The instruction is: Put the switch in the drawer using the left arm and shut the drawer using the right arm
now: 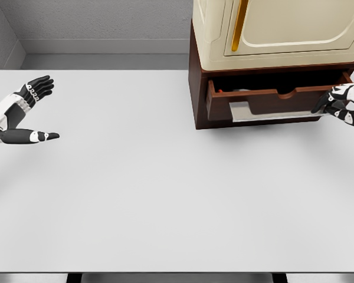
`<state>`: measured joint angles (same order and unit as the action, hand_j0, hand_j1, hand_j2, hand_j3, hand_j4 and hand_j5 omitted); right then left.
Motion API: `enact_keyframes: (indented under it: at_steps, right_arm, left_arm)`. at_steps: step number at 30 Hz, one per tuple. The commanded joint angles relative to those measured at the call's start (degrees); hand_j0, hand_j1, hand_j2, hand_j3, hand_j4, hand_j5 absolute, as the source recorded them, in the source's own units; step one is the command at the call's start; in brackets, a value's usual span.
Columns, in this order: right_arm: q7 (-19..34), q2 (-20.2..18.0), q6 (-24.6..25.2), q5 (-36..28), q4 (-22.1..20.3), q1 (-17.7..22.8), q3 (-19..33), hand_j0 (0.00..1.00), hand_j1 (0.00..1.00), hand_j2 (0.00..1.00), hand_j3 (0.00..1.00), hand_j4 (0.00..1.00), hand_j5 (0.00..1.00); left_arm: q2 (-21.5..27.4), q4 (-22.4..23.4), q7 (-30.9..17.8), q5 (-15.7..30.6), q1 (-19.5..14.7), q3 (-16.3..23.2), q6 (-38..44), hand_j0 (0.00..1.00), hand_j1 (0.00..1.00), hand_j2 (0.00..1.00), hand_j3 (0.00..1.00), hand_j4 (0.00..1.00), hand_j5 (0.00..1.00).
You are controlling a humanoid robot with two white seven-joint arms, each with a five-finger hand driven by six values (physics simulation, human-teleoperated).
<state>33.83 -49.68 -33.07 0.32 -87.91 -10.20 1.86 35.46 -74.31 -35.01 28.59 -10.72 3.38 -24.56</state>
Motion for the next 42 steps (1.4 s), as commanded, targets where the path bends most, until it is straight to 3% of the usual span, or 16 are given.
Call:
enact_keyframes:
  at_steps: [1, 6, 10, 16, 21, 24, 28, 35, 42]
  right_arm:
    - [1.2, -0.2, -1.9, 5.0, 1.2, 0.0, 1.4, 0.49, 0.49, 0.49, 0.49, 0.49, 0.49]
    - [1.2, -2.1, -1.9, 2.7, 1.2, 0.1, 9.8, 0.55, 0.55, 0.55, 0.55, 0.55, 0.55]
    - [1.2, -2.2, -1.9, 2.6, 0.7, 0.3, 9.8, 0.55, 0.55, 0.55, 0.55, 0.55, 0.55]
    - [1.2, -4.9, -1.9, 2.9, -6.0, 6.8, 9.8, 0.55, 0.55, 0.55, 0.55, 0.55, 0.55]
    - [1.2, -4.6, -1.9, 3.8, -5.8, 10.5, 9.1, 0.55, 0.55, 0.55, 0.55, 0.55, 0.55]
    - [1.2, -4.1, -1.9, 7.0, -5.0, 9.3, 3.7, 0.55, 0.55, 0.55, 0.55, 0.55, 0.55]
    - [1.2, -3.9, -1.9, 7.3, -4.2, 4.5, -1.9, 0.55, 0.55, 0.55, 0.55, 0.55, 0.55]
    - [1.2, -1.3, -1.9, 9.2, -0.4, -1.9, -7.0, 0.55, 0.55, 0.55, 0.55, 0.55, 0.55]
    - [1.2, -0.7, -1.9, 9.9, 1.6, -4.0, -7.8, 0.55, 0.55, 0.55, 0.55, 0.55, 0.55]
  left_arm:
    - [0.1, 0.0, 0.0, 0.4, 0.0, 0.1, 0.0, 1.0, 1.0, 1.0, 1.0, 1.0, 1.0]
    - [0.1, 0.0, 0.0, 0.4, 0.0, 0.0, 0.1, 1.0, 1.0, 1.0, 1.0, 1.0, 1.0]
    - [0.1, 0.0, 0.0, 0.4, 0.0, 0.0, 0.1, 1.0, 1.0, 1.0, 1.0, 1.0, 1.0]
    - [0.0, 0.0, 0.0, 0.4, 0.0, 0.0, 0.1, 1.0, 1.0, 1.0, 1.0, 1.0, 1.0]
    - [0.0, 0.0, 0.0, 0.4, 0.0, 0.0, 0.1, 1.0, 1.0, 1.0, 1.0, 1.0, 1.0]
    - [0.0, 0.1, 0.0, 0.4, 0.0, 0.0, 0.1, 1.0, 1.0, 1.0, 1.0, 1.0, 1.0]
    - [-0.1, 0.1, 0.0, 0.4, 0.0, 0.0, 0.1, 1.0, 1.0, 1.0, 1.0, 1.0, 1.0]
    - [0.0, 0.2, 0.0, 0.4, 0.0, 0.0, 0.2, 1.0, 1.0, 1.0, 1.0, 1.0, 1.0]
    - [0.0, 0.2, 0.0, 0.4, 0.0, 0.0, 0.1, 1.0, 1.0, 1.0, 1.0, 1.0, 1.0]
